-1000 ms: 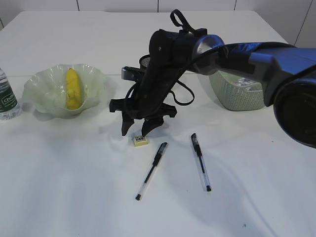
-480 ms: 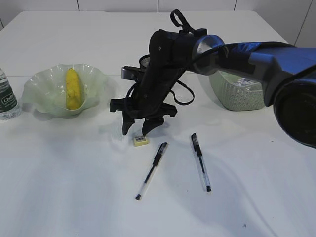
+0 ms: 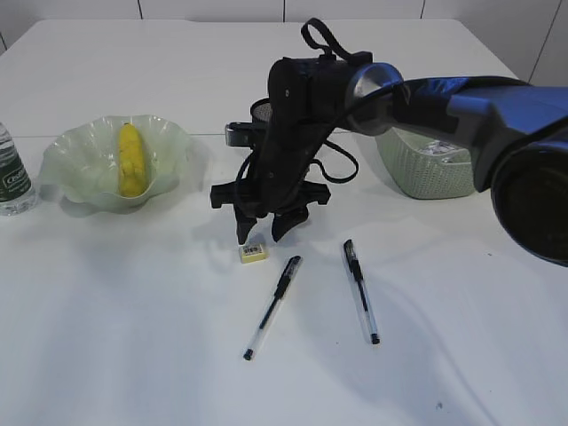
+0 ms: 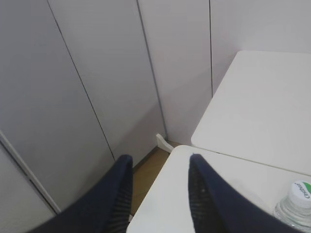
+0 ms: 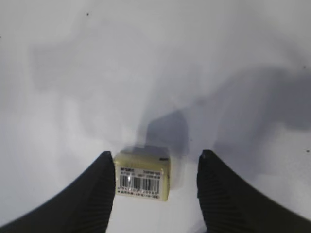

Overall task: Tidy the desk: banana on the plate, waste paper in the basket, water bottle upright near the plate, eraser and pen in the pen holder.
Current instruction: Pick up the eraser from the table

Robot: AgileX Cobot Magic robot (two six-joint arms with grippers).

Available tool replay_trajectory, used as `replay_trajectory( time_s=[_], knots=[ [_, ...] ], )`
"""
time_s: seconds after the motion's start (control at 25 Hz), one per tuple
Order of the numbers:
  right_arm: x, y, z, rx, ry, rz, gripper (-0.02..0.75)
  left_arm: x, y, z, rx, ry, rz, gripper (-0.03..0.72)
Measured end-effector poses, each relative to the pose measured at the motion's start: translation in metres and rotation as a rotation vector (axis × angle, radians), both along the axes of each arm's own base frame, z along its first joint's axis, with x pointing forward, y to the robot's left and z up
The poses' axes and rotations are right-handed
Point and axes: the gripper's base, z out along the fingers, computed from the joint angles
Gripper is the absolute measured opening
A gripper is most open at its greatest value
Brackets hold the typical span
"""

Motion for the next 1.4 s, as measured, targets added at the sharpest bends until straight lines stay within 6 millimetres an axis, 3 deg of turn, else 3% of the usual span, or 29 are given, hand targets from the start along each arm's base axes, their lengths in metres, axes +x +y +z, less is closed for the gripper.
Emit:
replay_trajectory(
  time_s=[0.68, 1.0, 1.4],
  knots=[
    [-0.003, 0.003, -0.005, 0.011, 0.051, 0.001, 0.408, 0.000, 0.000, 0.000, 0.002, 0.000, 0.000, 0.264],
    [-0.013, 0.019, -0.005, 0.007, 0.054, 0.040, 0.407, 0.000, 0.000, 0.000, 0.007, 0.001, 0.000, 0.263],
    [-0.012, 0.015, -0.006, -0.039, 0.030, 0.054, 0.407, 0.000, 0.000, 0.000, 0.008, 0.002, 0.000, 0.263]
  ],
)
